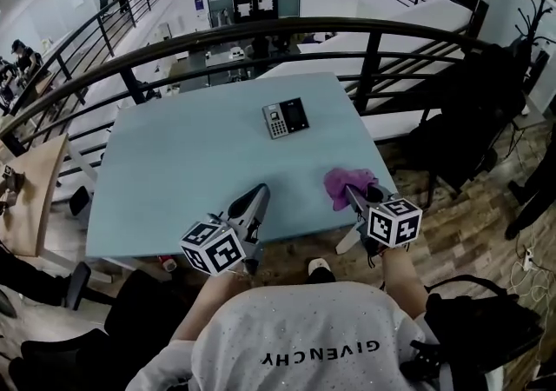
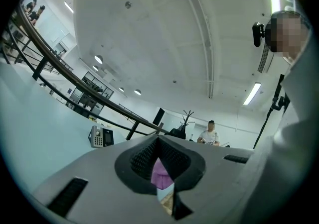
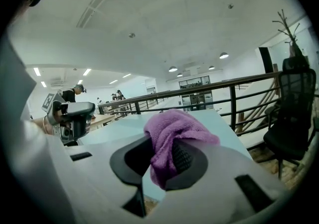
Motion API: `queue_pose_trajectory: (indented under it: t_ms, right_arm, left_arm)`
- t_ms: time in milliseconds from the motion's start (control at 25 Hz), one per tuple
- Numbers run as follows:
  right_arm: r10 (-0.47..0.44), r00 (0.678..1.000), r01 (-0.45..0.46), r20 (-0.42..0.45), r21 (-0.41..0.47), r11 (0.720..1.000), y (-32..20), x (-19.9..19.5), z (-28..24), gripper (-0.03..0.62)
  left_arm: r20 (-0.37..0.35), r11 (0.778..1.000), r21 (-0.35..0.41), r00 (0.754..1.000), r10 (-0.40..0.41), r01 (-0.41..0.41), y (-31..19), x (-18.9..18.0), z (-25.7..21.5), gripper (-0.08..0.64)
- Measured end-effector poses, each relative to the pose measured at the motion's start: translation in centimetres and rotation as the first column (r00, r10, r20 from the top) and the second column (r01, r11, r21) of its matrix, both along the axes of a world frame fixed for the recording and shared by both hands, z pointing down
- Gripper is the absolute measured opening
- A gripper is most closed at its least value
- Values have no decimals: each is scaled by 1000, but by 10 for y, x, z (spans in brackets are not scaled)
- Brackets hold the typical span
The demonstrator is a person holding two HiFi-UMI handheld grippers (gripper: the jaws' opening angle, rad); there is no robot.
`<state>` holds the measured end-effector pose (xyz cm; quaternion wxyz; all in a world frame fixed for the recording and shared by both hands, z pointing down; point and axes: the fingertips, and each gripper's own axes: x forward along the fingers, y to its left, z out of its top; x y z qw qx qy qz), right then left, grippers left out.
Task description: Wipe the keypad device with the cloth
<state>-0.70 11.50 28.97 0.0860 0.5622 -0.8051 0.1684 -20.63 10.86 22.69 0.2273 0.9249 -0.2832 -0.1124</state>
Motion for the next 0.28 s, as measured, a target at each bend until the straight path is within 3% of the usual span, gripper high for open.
queue_pose_trajectory:
  t_ms: [280]
  right_arm:
    - [-8, 1000, 8, -17, -23, 1000, 0, 3, 20, 51]
  left_arm:
    - [11, 999, -24, 999, 36, -36, 0, 12, 21, 0]
